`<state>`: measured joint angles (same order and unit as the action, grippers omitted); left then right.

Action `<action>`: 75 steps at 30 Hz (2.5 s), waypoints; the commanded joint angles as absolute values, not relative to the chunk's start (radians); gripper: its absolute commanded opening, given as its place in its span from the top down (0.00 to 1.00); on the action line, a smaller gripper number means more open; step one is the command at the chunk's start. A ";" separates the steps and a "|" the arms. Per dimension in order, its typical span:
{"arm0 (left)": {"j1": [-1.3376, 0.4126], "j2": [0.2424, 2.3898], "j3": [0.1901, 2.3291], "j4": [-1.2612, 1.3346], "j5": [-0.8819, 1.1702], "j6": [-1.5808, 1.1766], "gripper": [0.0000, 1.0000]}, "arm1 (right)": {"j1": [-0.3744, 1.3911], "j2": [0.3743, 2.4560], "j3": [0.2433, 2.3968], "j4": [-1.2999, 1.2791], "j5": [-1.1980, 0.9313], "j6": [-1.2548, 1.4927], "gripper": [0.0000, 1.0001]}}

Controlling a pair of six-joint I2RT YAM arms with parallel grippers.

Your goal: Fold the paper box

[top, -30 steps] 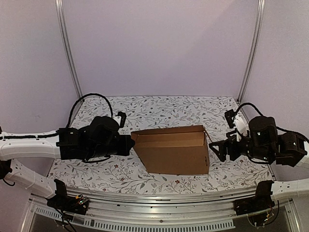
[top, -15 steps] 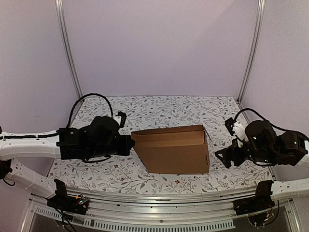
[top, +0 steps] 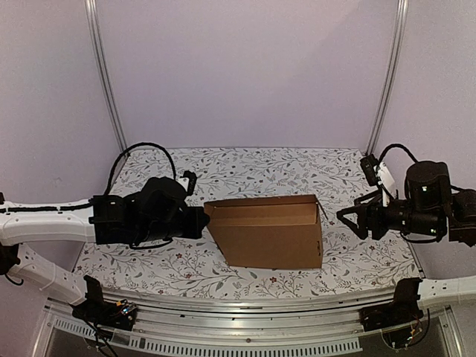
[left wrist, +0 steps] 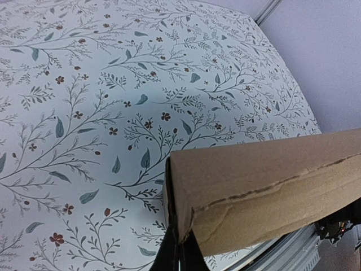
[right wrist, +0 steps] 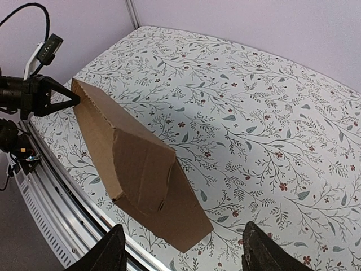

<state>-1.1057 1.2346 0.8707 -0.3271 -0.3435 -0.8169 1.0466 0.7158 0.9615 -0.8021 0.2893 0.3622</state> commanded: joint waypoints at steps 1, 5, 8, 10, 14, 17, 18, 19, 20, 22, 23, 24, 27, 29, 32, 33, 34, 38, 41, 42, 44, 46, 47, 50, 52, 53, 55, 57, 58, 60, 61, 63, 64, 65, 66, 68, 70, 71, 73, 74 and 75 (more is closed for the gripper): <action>-1.121 1.265 0.861 -0.425 -0.313 -0.825 1.00 | 1.045 0.828 1.037 -0.765 0.205 0.340 0.37; -1.121 1.260 0.862 -0.429 -0.324 -0.822 1.00 | 1.045 0.907 1.078 -0.752 0.164 0.323 0.46; -1.121 1.257 0.867 -0.431 -0.328 -0.820 1.00 | 1.046 0.946 1.094 -0.752 0.164 0.319 0.50; -1.121 1.256 0.867 -0.432 -0.328 -0.818 1.00 | 1.046 0.962 1.099 -0.757 0.175 0.322 0.54; -1.121 1.257 0.868 -0.432 -0.329 -0.816 1.00 | 1.045 0.991 1.118 -0.788 0.223 0.338 0.70; -1.121 1.256 0.870 -0.432 -0.334 -0.815 1.00 | 1.046 1.014 1.134 -0.811 0.251 0.350 0.85; -1.121 1.257 0.871 -0.433 -0.336 -0.815 1.00 | 1.047 1.021 1.136 -0.816 0.259 0.356 0.90; -1.121 1.259 0.873 -0.435 -0.339 -0.815 1.00 | 1.048 1.030 1.134 -0.817 0.262 0.362 0.95; -1.121 1.260 0.878 -0.437 -0.343 -0.813 1.00 | 1.048 1.035 1.133 -0.815 0.262 0.370 1.00; -1.121 1.263 0.888 -0.442 -0.349 -0.808 1.00 | 1.048 1.045 1.124 -0.808 0.267 0.383 1.00; -1.121 1.266 0.896 -0.445 -0.352 -0.803 1.00 | 1.049 1.048 1.115 -0.801 0.273 0.394 1.00; -1.121 1.269 0.904 -0.448 -0.356 -0.799 1.00 | 1.050 1.049 1.103 -0.792 0.283 0.402 1.00; -1.121 1.279 0.926 -0.464 -0.365 -0.786 1.00 | 1.054 1.043 1.056 -0.758 0.311 0.442 1.00; -1.121 1.285 0.937 -0.473 -0.369 -0.778 1.00 | 1.055 1.036 1.000 -0.712 0.324 0.474 1.00; -1.121 1.298 0.951 -0.486 -0.373 -0.772 1.00 | 1.055 1.024 0.916 -0.614 0.330 0.542 1.00; -1.121 1.303 0.955 -0.490 -0.375 -0.770 1.00 | 1.055 1.024 0.890 -0.580 0.330 0.572 1.00; -1.121 1.307 0.957 -0.492 -0.376 -0.770 1.00 | 1.056 1.025 0.866 -0.548 0.333 0.590 1.00; -1.123 1.323 0.959 -0.492 -0.376 -0.772 1.00 | 1.057 1.042 0.802 -0.463 0.354 0.672 1.00; -1.124 1.341 0.959 -0.494 -0.375 -0.772 1.00 | 1.058 1.061 0.790 -0.433 0.354 0.698 1.00; -1.126 1.345 0.959 -0.494 -0.377 -0.770 1.00 | 1.057 1.065 0.793 -0.437 0.355 0.702 1.00; -1.129 1.356 0.962 -0.499 -0.377 -0.771 1.00 | 1.058 1.070 0.803 -0.445 0.361 0.700 1.00; -1.132 1.365 0.965 -0.502 -0.383 -0.767 1.00 | 1.057 1.065 0.816 -0.463 0.365 0.692 1.00; -1.134 1.367 0.967 -0.504 -0.386 -0.766 1.00 | 1.058 1.061 0.825 -0.477 0.371 0.686 1.00; -1.137 1.371 0.971 -0.503 -0.394 -0.763 1.00 | 1.057 1.049 0.849 -0.513 0.378 0.673 1.00; -1.138 1.374 0.971 -0.505 -0.396 -0.762 1.00 | 1.058 1.038 0.872 -0.538 0.371 0.660 1.00; -1.138 1.374 0.971 -0.505 -0.396 -0.762 1.00 | 1.057 1.036 0.882 -0.548 0.366 0.656 1.00; -1.141 1.377 0.971 -0.504 -0.396 -0.761 1.00 | 1.057 1.031 0.903 -0.573 0.356 0.646 1.00; -1.143 1.380 0.971 -0.504 -0.397 -0.759 1.00 | 1.057 1.023 0.920 -0.588 0.343 0.639 1.00; -1.143 1.381 0.971 -0.504 -0.396 -0.758 1.00 | 1.058 1.020 0.927 -0.592 0.334 0.636 1.00; -1.144 1.386 0.971 -0.504 -0.397 -0.758 1.00 | 1.058 1.015 0.943 -0.600 0.323 0.630 1.00; -1.145 1.388 0.972 -0.504 -0.399 -0.758 1.00 | 1.057 1.013 0.953 -0.608 0.322 0.628 1.00; -1.147 1.390 0.973 -0.504 -0.400 -0.756 1.00 | 1.057 1.010 0.968 -0.616 0.320 0.625 1.00; -1.147 1.391 0.973 -0.503 -0.402 -0.756 1.00 | 1.058 1.005 0.973 -0.616 0.318 0.626 1.00; -1.149 1.392 0.974 -0.503 -0.402 -0.756 1.00 | 1.057 1.003 0.976 -0.616 0.318 0.627 1.00; -1.150 1.395 0.975 -0.502 -0.402 -0.753 1.00 | 1.058 1.000 0.979 -0.615 0.316 0.630 1.00; -1.152 1.396 0.977 -0.503 -0.408 -0.751 1.00 | 1.058 0.994 0.984 -0.615 0.316 0.635 1.00; -1.154 1.396 0.977 -0.503 -0.410 -0.751 1.00 | 1.057 0.990 0.987 -0.615 0.316 0.644 1.00; -1.154 1.396 0.977 -0.503 -0.412 -0.749 1.00 | 1.056 0.986 0.987 -0.614 0.316 0.652 1.00; -1.156 1.397 0.977 -0.503 -0.415 -0.747 1.00 | 1.052 0.981 0.989 -0.620 0.316 0.661 1.00; -1.157 1.398 0.977 -0.502 -0.417 -0.746 1.00 | 1.049 0.980 0.988 -0.623 0.315 0.670 1.00; -1.157 1.400 0.977 -0.503 -0.419 -0.744 1.00 | 1.047 0.977 0.988 -0.625 0.313 0.675 1.00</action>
